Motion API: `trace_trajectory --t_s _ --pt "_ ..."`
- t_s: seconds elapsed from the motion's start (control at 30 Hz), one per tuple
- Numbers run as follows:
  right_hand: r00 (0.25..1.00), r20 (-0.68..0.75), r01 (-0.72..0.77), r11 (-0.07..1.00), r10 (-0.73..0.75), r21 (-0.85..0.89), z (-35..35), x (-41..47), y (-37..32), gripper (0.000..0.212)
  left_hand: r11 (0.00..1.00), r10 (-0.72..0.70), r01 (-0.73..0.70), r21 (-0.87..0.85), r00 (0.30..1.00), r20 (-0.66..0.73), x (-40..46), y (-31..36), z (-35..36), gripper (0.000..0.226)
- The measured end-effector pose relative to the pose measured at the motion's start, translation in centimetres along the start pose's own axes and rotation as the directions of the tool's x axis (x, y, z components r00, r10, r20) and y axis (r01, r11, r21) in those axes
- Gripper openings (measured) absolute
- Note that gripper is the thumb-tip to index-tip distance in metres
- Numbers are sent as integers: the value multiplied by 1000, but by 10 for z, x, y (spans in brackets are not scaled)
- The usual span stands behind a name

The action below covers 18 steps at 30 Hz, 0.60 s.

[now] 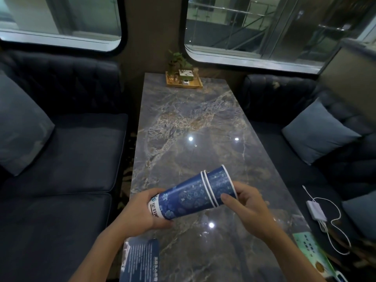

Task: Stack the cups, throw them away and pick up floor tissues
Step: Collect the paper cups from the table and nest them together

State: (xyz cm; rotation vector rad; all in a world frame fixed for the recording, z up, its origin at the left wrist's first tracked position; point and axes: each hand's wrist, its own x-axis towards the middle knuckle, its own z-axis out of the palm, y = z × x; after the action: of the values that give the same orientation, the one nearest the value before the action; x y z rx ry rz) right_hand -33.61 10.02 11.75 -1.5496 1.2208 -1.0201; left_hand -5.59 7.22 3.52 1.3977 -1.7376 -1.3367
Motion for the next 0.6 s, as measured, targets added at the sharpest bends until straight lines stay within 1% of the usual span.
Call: trace_trajectory --t_s 0.23,0.4,0.5,0.6 --pt "1000 8 -23 1000 23 -12 18 0 1 22 1000 24 -24 6 999 37 7 15 1 72" --pt "998 -58 -26 995 20 -101 30 -3 3 20 999 34 -34 13 999 39 9 19 2 67" --pt "996 -91 -31 994 22 -102 32 -3 5 20 999 46 -47 22 998 31 8 23 4 63" --pt "993 -117 -21 995 10 -93 33 -5 6 17 999 43 -43 -7 998 39 7 26 7 60"
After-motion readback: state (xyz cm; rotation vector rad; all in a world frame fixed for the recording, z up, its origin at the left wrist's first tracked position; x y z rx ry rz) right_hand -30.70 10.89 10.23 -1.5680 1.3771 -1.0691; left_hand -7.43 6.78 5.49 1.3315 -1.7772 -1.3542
